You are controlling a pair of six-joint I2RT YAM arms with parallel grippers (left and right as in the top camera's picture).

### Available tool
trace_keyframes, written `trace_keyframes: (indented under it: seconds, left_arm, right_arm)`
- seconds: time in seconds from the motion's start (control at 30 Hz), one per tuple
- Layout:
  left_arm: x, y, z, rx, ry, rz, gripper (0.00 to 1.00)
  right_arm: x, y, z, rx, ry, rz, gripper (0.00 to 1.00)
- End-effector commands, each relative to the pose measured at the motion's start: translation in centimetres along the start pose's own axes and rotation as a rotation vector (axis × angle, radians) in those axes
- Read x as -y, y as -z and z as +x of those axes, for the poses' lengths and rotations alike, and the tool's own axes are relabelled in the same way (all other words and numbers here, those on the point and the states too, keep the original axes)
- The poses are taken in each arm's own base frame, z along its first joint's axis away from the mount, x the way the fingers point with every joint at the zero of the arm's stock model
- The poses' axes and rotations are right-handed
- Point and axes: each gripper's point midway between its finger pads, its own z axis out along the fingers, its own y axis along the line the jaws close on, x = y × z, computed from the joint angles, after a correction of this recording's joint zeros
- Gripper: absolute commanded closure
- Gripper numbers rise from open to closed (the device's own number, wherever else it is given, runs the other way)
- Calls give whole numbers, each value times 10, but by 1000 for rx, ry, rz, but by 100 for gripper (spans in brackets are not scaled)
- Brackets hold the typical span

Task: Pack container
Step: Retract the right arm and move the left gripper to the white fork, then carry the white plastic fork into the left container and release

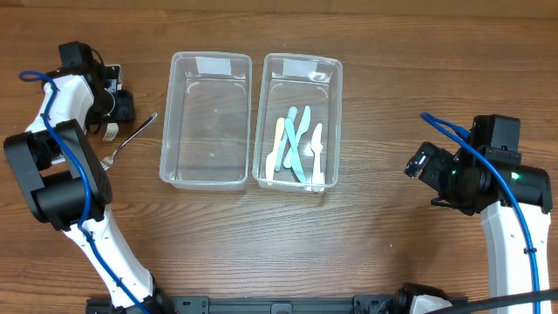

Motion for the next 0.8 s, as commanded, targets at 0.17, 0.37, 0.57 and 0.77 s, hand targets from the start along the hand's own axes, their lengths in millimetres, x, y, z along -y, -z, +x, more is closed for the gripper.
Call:
trace_keyframes:
  seconds: [0.17,0.37,0.57,0.77]
  left_arm:
    - [6,-3,12,-55,3,34,78]
    - [5,-3,7,-38,2,30,96]
    - [8,12,-4,-17,-3,31,96]
    - [60,150,-57,179,-48,32,96]
  right_arm:
    - [-3,4,-1,16,15,-15,0]
    - [-3,4,-1,16,15,-15,0]
    - [-3,4,0,12,14,-13,0]
    - [-3,4,0,14,14,-14,0]
